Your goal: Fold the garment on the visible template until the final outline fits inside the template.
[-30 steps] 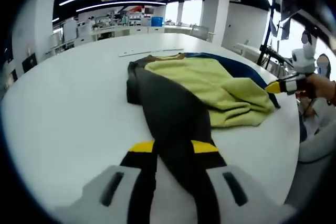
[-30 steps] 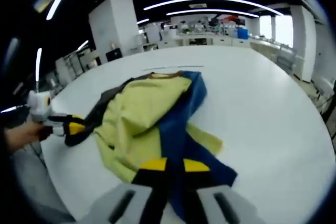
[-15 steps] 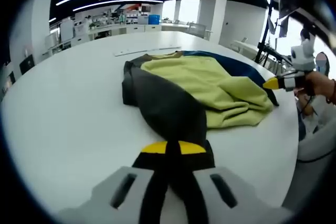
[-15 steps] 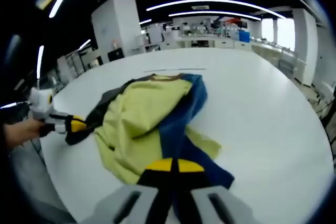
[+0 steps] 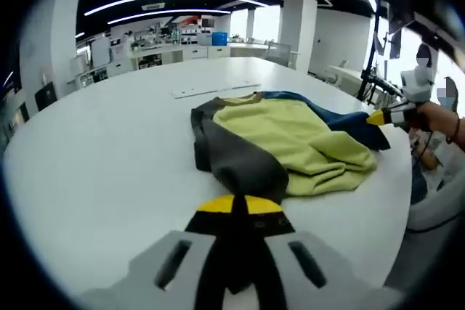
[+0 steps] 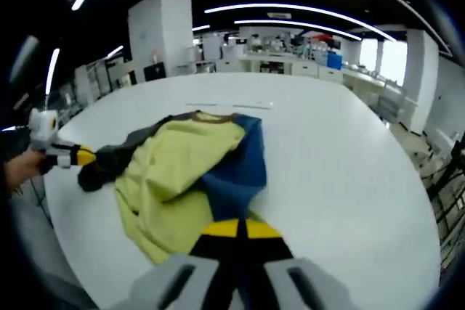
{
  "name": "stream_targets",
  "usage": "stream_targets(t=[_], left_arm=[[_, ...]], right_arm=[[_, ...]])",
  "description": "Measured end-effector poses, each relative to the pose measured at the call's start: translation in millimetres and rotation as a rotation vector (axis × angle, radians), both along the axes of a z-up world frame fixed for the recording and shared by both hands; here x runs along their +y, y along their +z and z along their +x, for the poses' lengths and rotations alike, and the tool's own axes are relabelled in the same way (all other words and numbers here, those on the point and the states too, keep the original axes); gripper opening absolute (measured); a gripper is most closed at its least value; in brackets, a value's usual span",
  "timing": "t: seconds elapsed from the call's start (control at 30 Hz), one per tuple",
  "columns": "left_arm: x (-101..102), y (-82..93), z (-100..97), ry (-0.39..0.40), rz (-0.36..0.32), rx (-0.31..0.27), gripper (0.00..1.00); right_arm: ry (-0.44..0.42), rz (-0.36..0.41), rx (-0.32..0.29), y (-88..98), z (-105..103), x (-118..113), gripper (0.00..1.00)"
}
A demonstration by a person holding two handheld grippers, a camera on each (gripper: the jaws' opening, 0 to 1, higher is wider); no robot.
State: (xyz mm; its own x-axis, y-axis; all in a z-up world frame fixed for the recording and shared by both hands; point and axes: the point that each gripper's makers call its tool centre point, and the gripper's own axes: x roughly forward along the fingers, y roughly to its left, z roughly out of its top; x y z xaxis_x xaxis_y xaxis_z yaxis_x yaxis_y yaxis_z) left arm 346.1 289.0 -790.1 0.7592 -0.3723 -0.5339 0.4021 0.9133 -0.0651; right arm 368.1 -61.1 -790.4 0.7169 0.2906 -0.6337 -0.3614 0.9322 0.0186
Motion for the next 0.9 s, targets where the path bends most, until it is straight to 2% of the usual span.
stream_targets(t=[0.27,0.37,0.5,0.53,0.7,0.73,0.83,0.9], left_arm=[[39.1,2.4,13.2,0.087,0.032,-0.006,0.00],[50.4,-0.5,19.6,0.117,0.043,0.000,0.00],[75.0,-8.0,29.9,0.150,0.074,0.004,0.00],[72.5,-7.7,29.1,0.157,0.078,0.005,0.00],[90.6,-9.5,34.1,0.191,0.103,0.017,0.00],[92.8,-9.0,34.1,0.198,0.102,0.017,0.00],[99.4,-8.1,38.8,0.256,0.013,0.026,0.00],[107.5,-9.1,39.9,0.278,0.015,0.031,0.00]], right_arm=[[-0.010,-0.083,-0.017,14.1,21.6,-32.7,0.00],[-0.012,-0.114,-0.006,16.4,31.0,-44.6,0.00],[-0.004,-0.143,0.010,17.8,40.6,-58.7,0.00],[-0.003,-0.144,0.015,17.5,43.0,-61.5,0.00],[0.013,-0.201,0.040,12.7,54.6,-77.1,0.00],[0.014,-0.208,0.044,11.4,57.8,-80.8,0.00],[0.006,-0.221,0.059,10.2,64.0,-90.8,0.00],[0.004,-0.242,0.065,8.5,67.7,-96.4,0.00]])
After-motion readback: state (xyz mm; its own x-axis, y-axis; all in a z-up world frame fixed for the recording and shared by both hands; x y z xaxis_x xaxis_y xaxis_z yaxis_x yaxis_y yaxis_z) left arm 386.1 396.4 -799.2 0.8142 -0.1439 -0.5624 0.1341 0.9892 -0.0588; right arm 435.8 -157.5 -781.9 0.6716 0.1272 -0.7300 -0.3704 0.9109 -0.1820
